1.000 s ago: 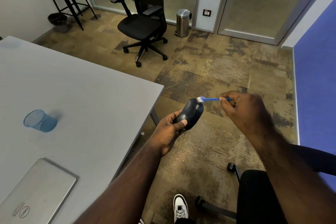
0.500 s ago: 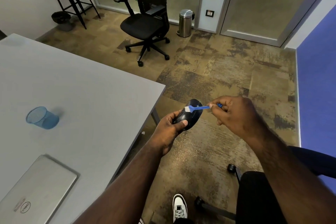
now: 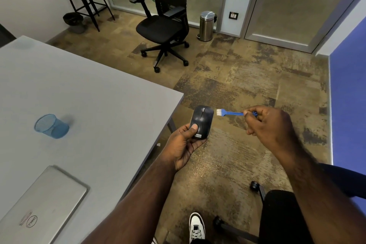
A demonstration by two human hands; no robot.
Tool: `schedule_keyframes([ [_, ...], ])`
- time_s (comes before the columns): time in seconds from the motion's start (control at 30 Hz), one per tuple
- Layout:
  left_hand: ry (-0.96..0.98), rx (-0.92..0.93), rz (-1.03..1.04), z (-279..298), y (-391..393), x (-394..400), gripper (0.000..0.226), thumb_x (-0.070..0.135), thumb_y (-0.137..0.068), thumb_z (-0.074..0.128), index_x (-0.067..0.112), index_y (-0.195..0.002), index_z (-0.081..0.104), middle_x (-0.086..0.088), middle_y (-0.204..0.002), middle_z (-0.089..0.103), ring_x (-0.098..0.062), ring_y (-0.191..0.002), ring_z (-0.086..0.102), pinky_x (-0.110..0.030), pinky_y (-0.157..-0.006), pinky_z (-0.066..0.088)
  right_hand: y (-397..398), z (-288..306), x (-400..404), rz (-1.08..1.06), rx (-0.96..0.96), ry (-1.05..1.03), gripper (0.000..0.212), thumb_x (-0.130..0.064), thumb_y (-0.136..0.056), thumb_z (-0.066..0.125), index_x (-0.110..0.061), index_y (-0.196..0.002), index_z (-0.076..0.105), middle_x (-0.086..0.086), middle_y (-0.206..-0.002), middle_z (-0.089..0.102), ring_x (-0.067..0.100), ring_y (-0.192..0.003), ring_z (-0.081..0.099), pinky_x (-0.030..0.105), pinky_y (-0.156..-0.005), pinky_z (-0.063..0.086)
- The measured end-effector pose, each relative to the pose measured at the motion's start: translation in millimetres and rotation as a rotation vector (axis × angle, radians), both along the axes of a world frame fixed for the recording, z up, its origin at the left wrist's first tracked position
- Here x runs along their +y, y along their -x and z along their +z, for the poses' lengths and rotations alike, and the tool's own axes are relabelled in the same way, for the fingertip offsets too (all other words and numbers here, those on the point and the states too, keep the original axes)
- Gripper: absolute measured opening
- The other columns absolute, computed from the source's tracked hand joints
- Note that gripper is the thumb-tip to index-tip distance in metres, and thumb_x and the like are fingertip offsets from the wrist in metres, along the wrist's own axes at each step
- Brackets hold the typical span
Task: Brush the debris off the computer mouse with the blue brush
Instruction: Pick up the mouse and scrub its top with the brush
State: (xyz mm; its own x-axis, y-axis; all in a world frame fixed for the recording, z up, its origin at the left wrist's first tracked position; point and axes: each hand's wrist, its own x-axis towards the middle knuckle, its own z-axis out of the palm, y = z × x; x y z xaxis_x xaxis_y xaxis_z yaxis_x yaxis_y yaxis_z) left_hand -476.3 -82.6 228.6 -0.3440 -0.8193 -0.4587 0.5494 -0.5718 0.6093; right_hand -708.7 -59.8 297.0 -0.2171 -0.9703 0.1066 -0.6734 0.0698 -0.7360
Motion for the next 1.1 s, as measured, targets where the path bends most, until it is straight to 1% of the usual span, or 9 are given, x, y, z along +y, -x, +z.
schedule_keyframes([
  [0.13, -0.009, 0.022, 0.02, 1.8, -1.8, 1.1, 0.033, 0.014, -0.085, 0.063, -0.003, -0.114, 0.06, -0.019, -0.103, 0.072, -0.028, -0.099, 0.07, -0.038, -0.085, 0.058, -13.6, 1.4, 1.8, 0.198, -0.069, -0.047, 0.01, -0.031, -0.092, 0.066, -0.039, -0.092, 0.073, -0.013, -0.057, 0.071, 0.007, -0.045, 0.068, 0.038, -0.051, 0.062],
  [0.27, -0.025, 0.04, 0.041, 2.1, -5.2, 2.5, 0.037, 0.014, -0.086, 0.062, -0.005, -0.118, 0.057, -0.021, -0.105, 0.072, -0.028, -0.1, 0.069, -0.039, -0.089, 0.057, -13.9, -1.3, -8.5, 0.063, -0.002, -0.004, 0.015, -0.03, -0.093, 0.064, -0.026, -0.099, 0.077, -0.022, -0.06, 0.07, 0.014, -0.048, 0.07, 0.043, -0.052, 0.062],
  [0.4, -0.032, 0.036, 0.068, 1.7, -11.5, 2.6, 0.028, 0.013, -0.092, 0.058, -0.003, -0.114, 0.059, -0.018, -0.102, 0.073, -0.027, -0.101, 0.068, -0.039, -0.091, 0.055, -18.0, 0.0, -11.8, 0.228, -0.042, -0.039, 0.011, -0.027, -0.088, 0.069, -0.025, -0.094, 0.078, -0.017, -0.059, 0.072, 0.002, -0.044, 0.067, 0.021, -0.045, 0.056],
  [0.57, -0.035, 0.034, 0.097, 1.7, -17.3, 4.4, 0.039, 0.014, -0.086, 0.062, -0.005, -0.12, 0.056, -0.019, -0.104, 0.072, -0.029, -0.103, 0.067, -0.041, -0.091, 0.055, -15.1, -0.3, -22.7, 0.136, -0.046, 0.025, 0.013, -0.028, -0.09, 0.067, -0.024, -0.095, 0.078, -0.009, -0.053, 0.07, 0.001, -0.044, 0.065, 0.027, -0.047, 0.057],
  [0.67, 0.0, 0.026, 0.085, 2.1, -19.9, 4.9, 0.036, 0.015, -0.082, 0.065, 0.0, -0.114, 0.061, -0.018, -0.107, 0.071, -0.028, -0.105, 0.066, -0.039, -0.09, 0.056, -25.3, 0.9, -22.6, 0.254, -0.027, 0.01, 0.013, -0.028, -0.09, 0.068, -0.025, -0.095, 0.079, -0.015, -0.058, 0.07, 0.001, -0.046, 0.065, 0.013, -0.043, 0.049],
  [0.83, 0.035, 0.032, 0.062, -0.1, -26.6, 7.0, 0.022, 0.006, -0.091, 0.057, 0.003, -0.113, 0.063, -0.014, -0.105, 0.074, -0.025, -0.1, 0.07, -0.032, -0.078, 0.058, -34.1, 8.5, -34.8, 0.15, 0.121, 0.09, 0.022, -0.031, -0.094, 0.063, -0.021, -0.105, 0.078, -0.009, -0.058, 0.068, 0.001, -0.047, 0.062, 0.012, -0.04, 0.044],
  [0.93, 0.054, -0.047, 0.087, -0.2, -32.2, 6.4, 0.022, 0.005, -0.092, 0.057, 0.006, -0.113, 0.064, -0.011, -0.107, 0.073, -0.023, -0.101, 0.069, -0.032, -0.081, 0.058, -39.4, 13.3, -37.1, 0.348, 0.104, 0.023, 0.018, -0.027, -0.09, 0.068, -0.022, -0.102, 0.08, -0.009, -0.057, 0.068, 0.007, -0.049, 0.064, 0.03, -0.048, 0.056],
  [1.03, 0.054, -0.095, 0.118, 1.3, -37.9, 6.3, 0.02, 0.004, -0.093, 0.054, 0.009, -0.108, 0.065, -0.007, -0.103, 0.074, -0.019, -0.097, 0.07, -0.03, -0.079, 0.058, -42.6, 18.5, -41.2, 0.45, 0.021, -0.015, 0.014, -0.027, -0.087, 0.068, -0.023, -0.094, 0.08, -0.001, -0.054, 0.068, 0.004, -0.043, 0.06, 0.017, -0.043, 0.046],
  [1.1, 0.06, -0.117, 0.12, 3.1, -40.5, 6.3, 0.02, 0.004, -0.092, 0.055, 0.01, -0.108, 0.065, -0.007, -0.103, 0.074, -0.019, -0.097, 0.07, -0.03, -0.079, 0.058, -46.8, 18.2, -43.6, 0.444, 0.044, 0.006, 0.015, -0.03, -0.088, 0.066, -0.027, -0.093, 0.079, 0.0, -0.053, 0.067, 0.005, -0.043, 0.057, 0.018, -0.04, 0.042],
])
